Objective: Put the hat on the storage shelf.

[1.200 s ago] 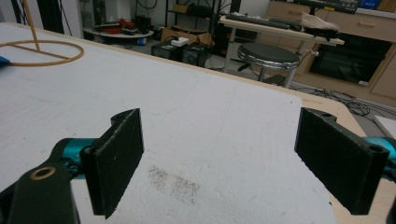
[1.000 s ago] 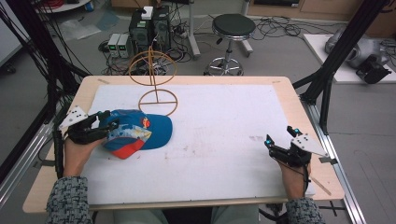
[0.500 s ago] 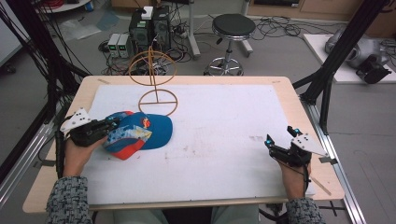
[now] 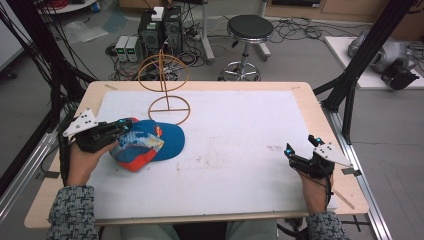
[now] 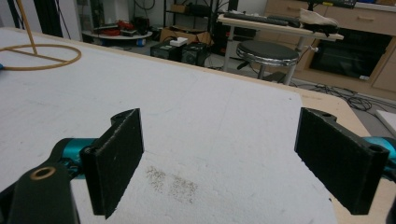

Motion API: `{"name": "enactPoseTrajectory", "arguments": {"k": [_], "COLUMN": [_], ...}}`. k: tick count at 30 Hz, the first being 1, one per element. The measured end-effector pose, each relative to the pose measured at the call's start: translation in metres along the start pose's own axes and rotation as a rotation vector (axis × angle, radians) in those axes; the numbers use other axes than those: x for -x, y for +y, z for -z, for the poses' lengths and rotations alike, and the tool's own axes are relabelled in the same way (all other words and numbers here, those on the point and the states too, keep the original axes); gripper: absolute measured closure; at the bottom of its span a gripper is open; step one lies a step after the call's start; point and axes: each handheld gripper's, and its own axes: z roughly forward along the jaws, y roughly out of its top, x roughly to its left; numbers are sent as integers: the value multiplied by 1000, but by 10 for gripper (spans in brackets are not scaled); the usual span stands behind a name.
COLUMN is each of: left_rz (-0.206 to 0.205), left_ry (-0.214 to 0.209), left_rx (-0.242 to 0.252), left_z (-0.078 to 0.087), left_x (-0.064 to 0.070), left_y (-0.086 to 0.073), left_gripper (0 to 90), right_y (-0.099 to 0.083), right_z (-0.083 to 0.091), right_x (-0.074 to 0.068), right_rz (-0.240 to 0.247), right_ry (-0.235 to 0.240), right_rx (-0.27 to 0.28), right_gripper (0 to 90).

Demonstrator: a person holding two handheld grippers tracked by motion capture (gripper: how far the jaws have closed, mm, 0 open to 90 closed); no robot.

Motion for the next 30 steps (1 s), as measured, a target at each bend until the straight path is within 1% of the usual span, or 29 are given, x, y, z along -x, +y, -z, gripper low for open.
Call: {"name": "enactPoseTrajectory", "arguments": {"k": [4, 5, 7, 8, 9, 10, 11, 12, 13, 14, 15, 16, 17, 18, 19, 20, 21, 22, 23, 24, 25, 26, 27, 28, 29, 30], "left_rz": [-29, -41, -43, -43, -49, -57, -75, -75, -88, -88, -95, -95, -101, -101, -110, -110, -116, -116, -131, -131, -145, -145, -151, -151, -160, -160], "left_ry": [-19, -27, -44, -44, -48, -52, -60, -60, -66, -66, -76, -76, -88, -88, -102, -102, -116, -116, -120, -120, -127, -127, -133, -133, -136, -136], "left_rx": [5, 5, 22, 22, 28, 25, 25, 25, 30, 30, 39, 39, 55, 55, 66, 66, 78, 78, 77, 77, 78, 78, 85, 85, 87, 87], "left_z": [-3, -5, -5, -5, -6, -6, -6, -6, -7, -7, -7, -7, -7, -7, -8, -8, -10, -10, -11, -11, -11, -11, -12, -12, -12, -12], "left_x": [5, 8, 9, 9, 10, 11, 13, 13, 14, 14, 15, 15, 16, 16, 16, 16, 17, 17, 17, 17, 19, 19, 20, 20, 21, 21], "left_y": [17, 26, 34, 34, 39, 43, 52, 52, 61, 61, 70, 70, 79, 79, 88, 88, 98, 98, 107, 107, 116, 116, 124, 124, 131, 131], "left_gripper": [892, 892, 892, 892, 892, 892, 892, 892, 892, 892, 892, 892, 892, 892, 892, 892, 892, 892, 892, 892, 892, 892, 892, 892, 892, 892], "right_y": [0, 0, 0, -1, -1, -1, -1, -1, -1, -1, -1, -1, -1, -1, -1, -1, -1, -1, -1, -1, -1, -1, -1, -1, -1, -1], "right_z": [0, 0, 1, 1, 1, 1, 1, 1, 0, 0, 0, 0, 0, 0, 0, 0, 0, 0, 0, 0, 0, 0, 0, 0, 0, 0], "right_x": [1, 2, 2, 2, 2, 3, 3, 3, 3, 3, 3, 3, 3, 3, 3, 3, 3, 3, 3, 3, 4, 4, 4, 4, 4, 4], "right_rz": [-7, -10, -15, -17, -17, -19, -19, -19, -19, -22, -21, -21, -22, -21, -23, -24, -28, -28, -23, -26, -25, -24, -25, -25, -25, -28], "right_ry": [3, 1, 2, 0, 0, 1, 1, 1, 5, 5, 5, 5, 6, 7, 7, 8, 9, 9, 8, 9, 9, 9, 9, 9, 9, 10], "right_rx": [4, 3, 4, 3, 3, 3, 3, 3, 5, 2, 1, 1, 5, 2, 3, 1, -1, -1, 1, -1, 0, 0, 0, 0, 1, 1], "right_gripper": [148, 148, 148, 148, 148, 148, 148, 148, 148, 148, 148, 148, 148, 148, 148, 148, 148, 148, 148, 148, 147, 148, 148, 148, 148, 148]}}
